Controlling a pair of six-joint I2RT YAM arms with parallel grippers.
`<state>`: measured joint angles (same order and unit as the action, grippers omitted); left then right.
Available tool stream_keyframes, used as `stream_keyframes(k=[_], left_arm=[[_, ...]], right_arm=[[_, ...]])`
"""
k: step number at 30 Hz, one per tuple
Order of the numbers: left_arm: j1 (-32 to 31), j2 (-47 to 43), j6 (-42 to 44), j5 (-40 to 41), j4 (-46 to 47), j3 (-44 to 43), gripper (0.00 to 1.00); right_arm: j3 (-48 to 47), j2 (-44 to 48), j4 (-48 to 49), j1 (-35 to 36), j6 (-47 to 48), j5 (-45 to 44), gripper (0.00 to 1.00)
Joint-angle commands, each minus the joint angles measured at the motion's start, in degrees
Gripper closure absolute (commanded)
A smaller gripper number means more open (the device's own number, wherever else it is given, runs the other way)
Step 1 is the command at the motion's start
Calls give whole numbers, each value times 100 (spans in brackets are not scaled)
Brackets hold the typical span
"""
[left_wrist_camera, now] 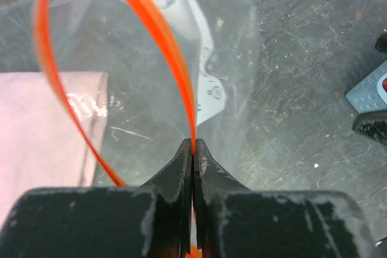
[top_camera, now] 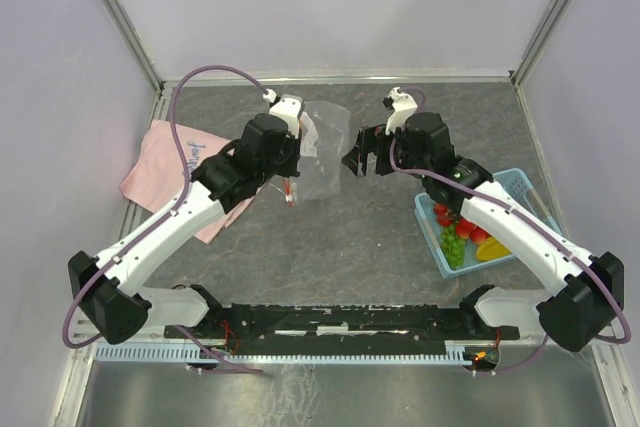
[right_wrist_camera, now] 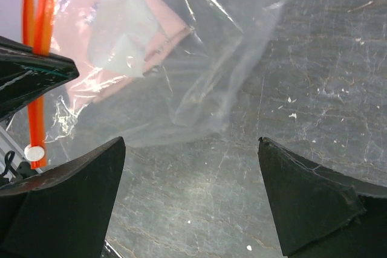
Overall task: Place the food in the zip-top bag and seal the zipper
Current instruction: Pick up the zipper food storage bag at the center of the board.
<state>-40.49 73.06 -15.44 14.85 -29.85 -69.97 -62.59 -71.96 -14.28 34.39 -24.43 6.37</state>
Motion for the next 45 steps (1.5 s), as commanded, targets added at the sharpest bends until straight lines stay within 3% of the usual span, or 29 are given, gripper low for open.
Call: stream_keyframes(k=[1, 6, 13, 19, 26, 33, 45], left_arm=[[-49, -148, 1367, 82, -532, -528, 97], [-211, -171, 2398, 157, -819, -608, 97], [-317, -606, 3795, -684, -516, -19, 97], [-323, -1399, 5346, -1704, 29, 843, 97], [-352, -1578, 6441, -2486, -252, 1032, 97], [-415, -1488, 6983, -2948, -493, 970, 97], [-489, -1330, 7058, -3288, -584, 904, 97]], right_arm=[[-417, 125, 235, 22, 111, -175, 1], [-607, 141, -201, 9, 797, -312, 1], [-839, 170, -706, -155, 1594, -141, 1], [-866, 242, -730, -768, 1876, 845, 1], [-1609, -149, -1393, -777, 2484, 2415, 0], [-2294, -577, -2301, -203, 3200, 2849, 0], [-2893, -1288, -3232, 578, 4018, 2376, 10]])
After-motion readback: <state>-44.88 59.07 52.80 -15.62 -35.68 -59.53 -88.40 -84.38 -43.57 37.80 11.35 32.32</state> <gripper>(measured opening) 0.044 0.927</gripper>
